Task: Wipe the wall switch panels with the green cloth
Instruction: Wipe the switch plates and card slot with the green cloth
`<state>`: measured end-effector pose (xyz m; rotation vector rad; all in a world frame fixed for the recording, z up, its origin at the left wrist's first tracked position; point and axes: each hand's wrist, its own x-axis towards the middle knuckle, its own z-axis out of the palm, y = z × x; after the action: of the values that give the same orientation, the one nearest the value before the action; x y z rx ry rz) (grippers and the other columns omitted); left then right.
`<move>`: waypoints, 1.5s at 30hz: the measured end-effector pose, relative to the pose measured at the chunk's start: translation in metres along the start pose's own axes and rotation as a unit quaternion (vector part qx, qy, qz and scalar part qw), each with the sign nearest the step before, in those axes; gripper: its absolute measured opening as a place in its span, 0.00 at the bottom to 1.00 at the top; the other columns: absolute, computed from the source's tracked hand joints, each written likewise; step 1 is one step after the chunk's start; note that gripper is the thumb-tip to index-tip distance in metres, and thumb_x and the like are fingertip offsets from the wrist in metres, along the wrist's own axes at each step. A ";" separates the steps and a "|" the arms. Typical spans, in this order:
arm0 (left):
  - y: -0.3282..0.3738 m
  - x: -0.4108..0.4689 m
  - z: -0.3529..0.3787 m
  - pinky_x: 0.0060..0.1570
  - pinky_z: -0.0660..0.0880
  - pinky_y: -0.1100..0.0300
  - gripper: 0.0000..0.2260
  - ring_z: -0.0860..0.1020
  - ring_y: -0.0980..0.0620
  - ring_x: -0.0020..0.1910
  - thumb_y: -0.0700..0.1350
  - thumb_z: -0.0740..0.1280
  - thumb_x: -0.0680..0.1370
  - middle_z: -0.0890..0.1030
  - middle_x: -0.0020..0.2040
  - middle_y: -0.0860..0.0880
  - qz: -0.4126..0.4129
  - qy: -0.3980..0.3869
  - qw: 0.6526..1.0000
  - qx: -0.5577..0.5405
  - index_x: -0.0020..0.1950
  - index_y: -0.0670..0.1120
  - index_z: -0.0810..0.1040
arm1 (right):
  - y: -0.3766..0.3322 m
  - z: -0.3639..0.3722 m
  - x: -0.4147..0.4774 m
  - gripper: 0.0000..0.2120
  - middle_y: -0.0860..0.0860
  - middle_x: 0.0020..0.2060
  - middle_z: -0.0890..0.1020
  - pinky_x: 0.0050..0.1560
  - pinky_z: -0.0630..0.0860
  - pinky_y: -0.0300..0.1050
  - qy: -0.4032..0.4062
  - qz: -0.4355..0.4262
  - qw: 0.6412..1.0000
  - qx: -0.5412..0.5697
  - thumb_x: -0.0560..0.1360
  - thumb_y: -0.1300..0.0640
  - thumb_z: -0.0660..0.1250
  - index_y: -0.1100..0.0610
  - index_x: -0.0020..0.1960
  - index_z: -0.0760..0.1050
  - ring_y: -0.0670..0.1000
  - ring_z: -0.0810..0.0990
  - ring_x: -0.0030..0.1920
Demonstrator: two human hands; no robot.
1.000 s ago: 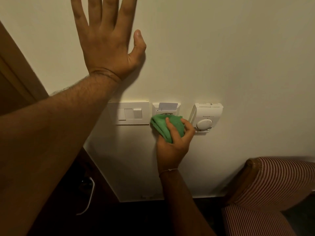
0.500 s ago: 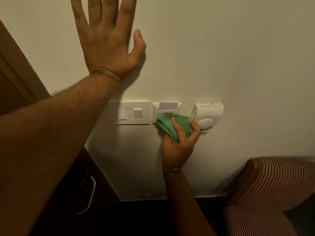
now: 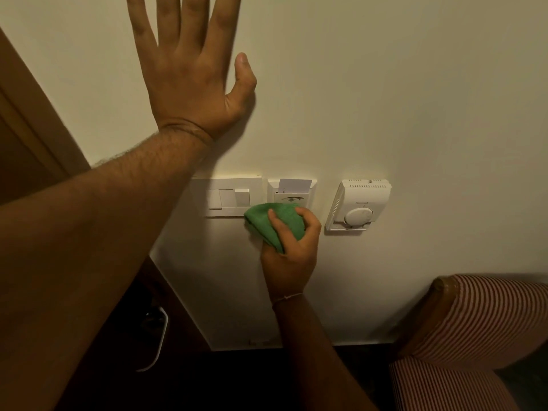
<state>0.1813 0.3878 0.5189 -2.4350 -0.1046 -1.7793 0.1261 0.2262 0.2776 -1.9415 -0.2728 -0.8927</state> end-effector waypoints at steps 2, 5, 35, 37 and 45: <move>0.001 -0.001 -0.001 0.74 0.59 0.21 0.29 0.66 0.26 0.79 0.55 0.60 0.87 0.68 0.80 0.32 -0.005 -0.005 1.000 0.000 0.84 0.41 0.67 | 0.008 -0.006 0.001 0.19 0.59 0.69 0.75 0.64 0.84 0.56 0.025 0.018 0.999 0.007 0.72 0.64 0.81 0.54 0.61 0.87 0.60 0.78 0.69; 0.002 -0.002 -0.004 0.75 0.58 0.23 0.29 0.66 0.26 0.79 0.55 0.60 0.87 0.68 0.80 0.32 -0.007 -0.008 1.000 0.004 0.84 0.40 0.68 | 0.015 -0.010 0.004 0.18 0.57 0.70 0.72 0.71 0.80 0.52 0.089 0.082 0.992 0.024 0.73 0.64 0.79 0.54 0.61 0.87 0.58 0.75 0.72; 0.002 -0.002 -0.002 0.75 0.57 0.22 0.30 0.65 0.25 0.79 0.56 0.59 0.87 0.67 0.81 0.31 -0.016 -0.014 1.000 0.009 0.84 0.40 0.67 | -0.004 -0.011 0.010 0.16 0.63 0.68 0.75 0.71 0.75 0.37 0.035 0.022 0.998 0.039 0.73 0.64 0.80 0.58 0.61 0.87 0.58 0.77 0.70; 0.002 -0.002 -0.003 0.76 0.57 0.23 0.30 0.64 0.26 0.80 0.56 0.59 0.87 0.66 0.81 0.31 -0.020 -0.020 1.000 0.003 0.85 0.40 0.66 | 0.002 -0.019 0.015 0.17 0.64 0.67 0.75 0.73 0.72 0.33 0.068 0.037 0.996 0.034 0.71 0.66 0.80 0.60 0.59 0.88 0.57 0.75 0.70; 0.003 -0.001 0.000 0.75 0.59 0.23 0.29 0.67 0.26 0.78 0.54 0.62 0.86 0.69 0.80 0.32 -0.010 0.011 1.000 0.006 0.83 0.40 0.69 | -0.003 -0.023 0.023 0.18 0.65 0.66 0.76 0.75 0.68 0.30 0.122 0.071 0.989 0.048 0.71 0.66 0.81 0.60 0.60 0.87 0.60 0.78 0.69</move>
<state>0.1817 0.3848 0.5178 -2.4138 -0.1375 -1.8074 0.1300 0.2054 0.3022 -1.7192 -0.0321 -0.9931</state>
